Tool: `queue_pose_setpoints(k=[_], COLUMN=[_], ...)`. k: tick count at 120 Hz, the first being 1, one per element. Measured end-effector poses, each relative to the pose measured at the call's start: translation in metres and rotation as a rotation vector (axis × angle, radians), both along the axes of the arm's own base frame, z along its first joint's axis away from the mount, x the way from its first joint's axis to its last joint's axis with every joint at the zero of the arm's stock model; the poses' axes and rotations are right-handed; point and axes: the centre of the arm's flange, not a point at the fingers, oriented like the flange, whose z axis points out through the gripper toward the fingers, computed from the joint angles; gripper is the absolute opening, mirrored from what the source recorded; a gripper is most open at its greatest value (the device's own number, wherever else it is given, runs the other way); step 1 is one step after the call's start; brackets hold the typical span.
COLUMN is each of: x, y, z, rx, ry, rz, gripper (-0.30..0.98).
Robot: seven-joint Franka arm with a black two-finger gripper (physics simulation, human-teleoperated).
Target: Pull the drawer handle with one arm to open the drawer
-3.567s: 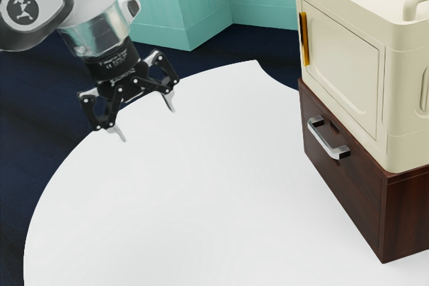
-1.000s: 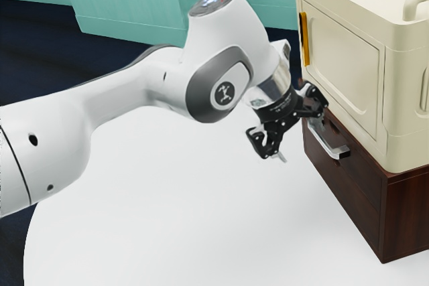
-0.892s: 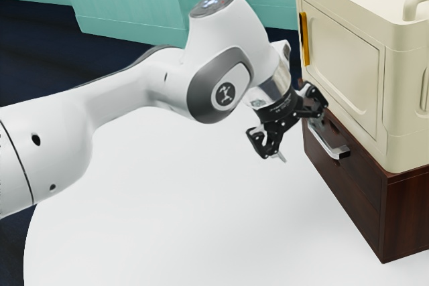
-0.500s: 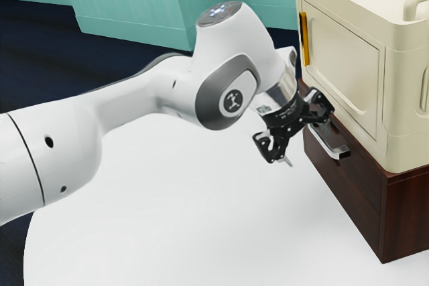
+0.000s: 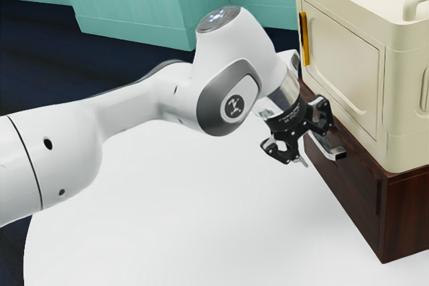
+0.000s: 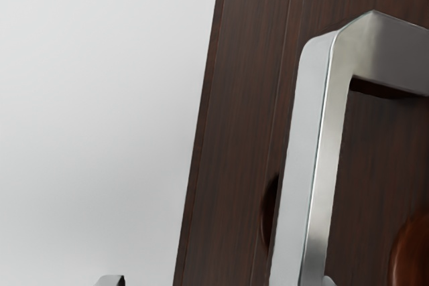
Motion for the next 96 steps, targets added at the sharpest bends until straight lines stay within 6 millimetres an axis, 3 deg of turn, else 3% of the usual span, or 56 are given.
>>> queue_pose_setpoints(k=[96], x=[-0.032], y=[0.024], z=[-0.004], rx=[-0.014], ry=[0.028], rz=[0.015], gripper=[0.24])
